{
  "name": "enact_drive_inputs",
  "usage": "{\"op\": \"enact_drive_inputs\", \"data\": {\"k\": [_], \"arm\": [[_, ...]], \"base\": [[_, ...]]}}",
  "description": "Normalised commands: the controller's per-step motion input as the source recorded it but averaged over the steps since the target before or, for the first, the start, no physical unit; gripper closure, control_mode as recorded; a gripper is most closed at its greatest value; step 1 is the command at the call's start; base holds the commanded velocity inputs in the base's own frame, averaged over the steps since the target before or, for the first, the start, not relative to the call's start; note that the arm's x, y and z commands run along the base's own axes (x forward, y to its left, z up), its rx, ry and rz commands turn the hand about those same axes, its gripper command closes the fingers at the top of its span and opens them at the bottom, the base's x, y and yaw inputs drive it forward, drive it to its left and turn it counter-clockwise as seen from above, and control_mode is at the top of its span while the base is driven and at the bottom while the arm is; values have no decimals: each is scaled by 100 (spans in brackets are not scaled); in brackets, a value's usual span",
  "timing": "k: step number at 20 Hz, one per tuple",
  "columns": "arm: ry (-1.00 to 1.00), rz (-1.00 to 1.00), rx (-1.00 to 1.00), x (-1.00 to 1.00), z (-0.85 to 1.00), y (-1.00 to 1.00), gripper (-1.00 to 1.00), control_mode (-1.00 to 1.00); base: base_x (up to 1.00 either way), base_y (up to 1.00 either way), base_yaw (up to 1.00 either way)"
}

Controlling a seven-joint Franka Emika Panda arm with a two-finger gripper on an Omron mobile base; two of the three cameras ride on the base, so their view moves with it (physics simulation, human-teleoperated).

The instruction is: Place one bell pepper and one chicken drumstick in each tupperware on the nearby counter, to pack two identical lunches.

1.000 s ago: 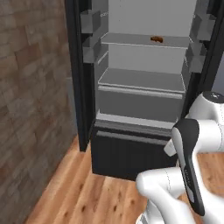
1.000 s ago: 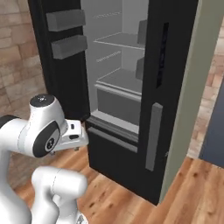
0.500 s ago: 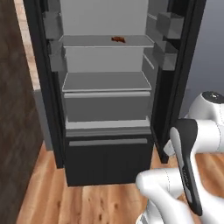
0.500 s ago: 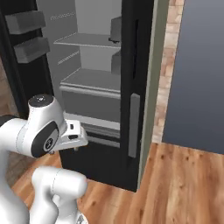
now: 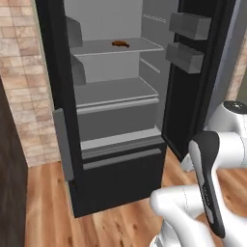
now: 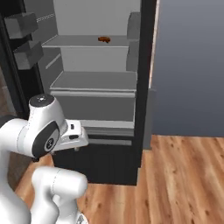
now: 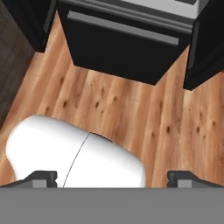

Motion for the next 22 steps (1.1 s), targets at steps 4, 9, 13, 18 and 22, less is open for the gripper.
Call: {"op": "enact_drive_inputs", "data": {"k": [4, 9, 13, 18, 22], "arm": [[0, 0, 0, 0, 0, 0, -100, 100], [0, 0, 0, 0, 0, 0, -100, 100], [0, 0, 0, 0, 0, 0, -100, 100], [0, 0, 0, 0, 0, 0, -100, 100], [0, 0, 0, 0, 0, 0, -100, 100]], "base": [[0, 3, -11], [3, -79, 3], [29, -31, 8], [69, 28, 0], [47, 58, 0]]}}
